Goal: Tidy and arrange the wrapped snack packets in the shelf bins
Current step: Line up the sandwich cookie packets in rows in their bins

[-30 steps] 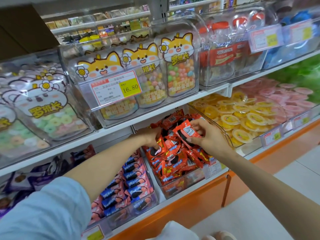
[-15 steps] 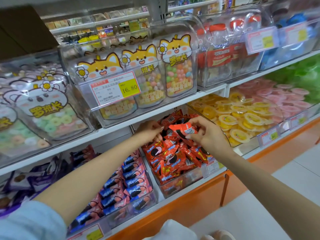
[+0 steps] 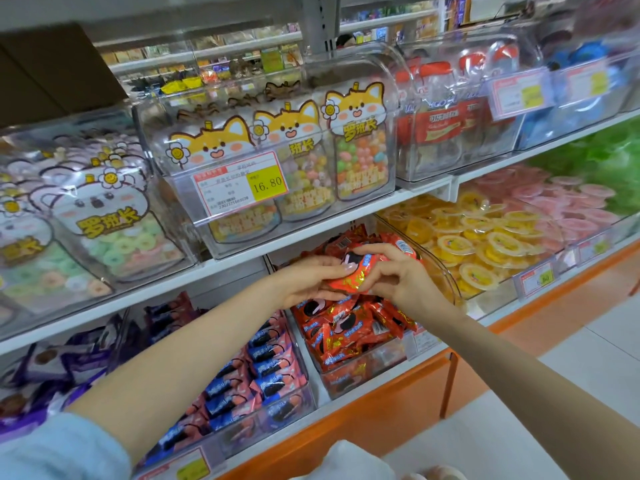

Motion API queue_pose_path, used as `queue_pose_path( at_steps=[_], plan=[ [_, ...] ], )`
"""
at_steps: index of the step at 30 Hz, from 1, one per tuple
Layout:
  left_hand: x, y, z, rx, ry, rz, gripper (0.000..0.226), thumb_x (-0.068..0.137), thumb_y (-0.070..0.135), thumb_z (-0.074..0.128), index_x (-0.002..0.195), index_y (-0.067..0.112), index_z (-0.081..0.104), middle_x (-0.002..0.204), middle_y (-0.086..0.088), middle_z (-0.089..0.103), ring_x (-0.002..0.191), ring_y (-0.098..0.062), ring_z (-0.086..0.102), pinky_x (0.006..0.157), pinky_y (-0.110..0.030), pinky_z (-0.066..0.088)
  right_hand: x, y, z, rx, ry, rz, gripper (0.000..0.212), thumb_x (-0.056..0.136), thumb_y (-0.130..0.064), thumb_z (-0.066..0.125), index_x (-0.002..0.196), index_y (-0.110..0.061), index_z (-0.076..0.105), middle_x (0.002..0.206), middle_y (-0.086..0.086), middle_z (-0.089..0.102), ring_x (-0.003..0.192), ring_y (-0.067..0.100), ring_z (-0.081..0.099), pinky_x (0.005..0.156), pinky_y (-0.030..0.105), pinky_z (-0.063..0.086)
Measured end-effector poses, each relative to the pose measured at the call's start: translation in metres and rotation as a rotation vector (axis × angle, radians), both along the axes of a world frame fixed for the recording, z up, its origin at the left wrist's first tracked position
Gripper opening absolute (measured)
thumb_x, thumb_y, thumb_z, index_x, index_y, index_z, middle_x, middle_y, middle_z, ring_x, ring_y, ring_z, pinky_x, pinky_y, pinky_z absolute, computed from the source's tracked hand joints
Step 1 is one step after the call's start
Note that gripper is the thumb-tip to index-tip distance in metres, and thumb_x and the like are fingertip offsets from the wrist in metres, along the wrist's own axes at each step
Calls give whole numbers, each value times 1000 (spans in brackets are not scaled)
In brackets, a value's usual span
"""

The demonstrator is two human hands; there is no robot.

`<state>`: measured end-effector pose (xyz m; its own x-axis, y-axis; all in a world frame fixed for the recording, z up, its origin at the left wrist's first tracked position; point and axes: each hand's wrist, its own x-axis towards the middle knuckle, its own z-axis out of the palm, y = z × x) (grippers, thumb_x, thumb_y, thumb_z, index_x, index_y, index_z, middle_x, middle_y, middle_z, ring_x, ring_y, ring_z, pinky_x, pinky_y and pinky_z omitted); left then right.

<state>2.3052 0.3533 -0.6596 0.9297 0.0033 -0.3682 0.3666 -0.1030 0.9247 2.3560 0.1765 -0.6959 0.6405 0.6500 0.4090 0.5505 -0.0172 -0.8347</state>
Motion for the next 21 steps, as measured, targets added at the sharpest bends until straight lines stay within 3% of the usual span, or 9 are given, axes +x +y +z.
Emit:
queue_pose_path(
  at_steps=[3,6,9,11,14,18,21],
  plan=[
    [-1,2,-3,40,-31,5,6,90,17,58,95,14,56,89,-1,64,76,-7,63,62,-17,51,-3,-1,-2,-8,-8,28,42,81,14,61,69,-26,70,128,-18,49,107,4,54,81,13,47],
    [0,5,-6,59,-109,56,23,86,10,64,105,19,56,98,-1,67,90,-12,63,82,-25,52,-4,0,-3,118,44,-126,54,79,19,49,94,-30,65,128,-10,52,102,9,62,85,23,52],
    [-1,4,-7,30,-167,131,39,82,5,67,110,23,47,104,-3,67,97,-18,64,93,-36,50,-2,1,1,158,259,-251,39,85,-1,63,111,-28,54,109,5,63,78,14,65,77,37,57],
    [-2,2,-8,-9,-207,140,51,80,0,67,121,16,41,103,-8,67,89,-18,66,82,-33,56,-1,3,1,14,358,-149,41,83,-17,71,118,-21,50,98,6,65,74,17,65,73,33,57],
    [-3,0,-7,18,-248,133,52,80,2,68,123,14,42,97,-8,67,82,-15,66,71,-26,57,-6,8,2,-34,414,-63,26,82,-16,71,102,-21,55,86,2,64,75,18,67,71,27,55],
    [-3,9,2,230,-250,80,32,75,26,76,101,21,58,100,1,66,93,-12,62,84,-25,50,-4,7,6,35,419,-89,22,84,-4,68,88,-24,61,78,-6,62,61,0,58,59,15,50],
    [-3,15,10,431,-312,-45,27,75,18,77,95,20,58,96,3,64,84,-7,60,76,-15,47,-1,7,6,-32,341,-75,20,82,-10,71,93,-27,67,62,2,50,55,12,45,55,18,36]
  ],
)
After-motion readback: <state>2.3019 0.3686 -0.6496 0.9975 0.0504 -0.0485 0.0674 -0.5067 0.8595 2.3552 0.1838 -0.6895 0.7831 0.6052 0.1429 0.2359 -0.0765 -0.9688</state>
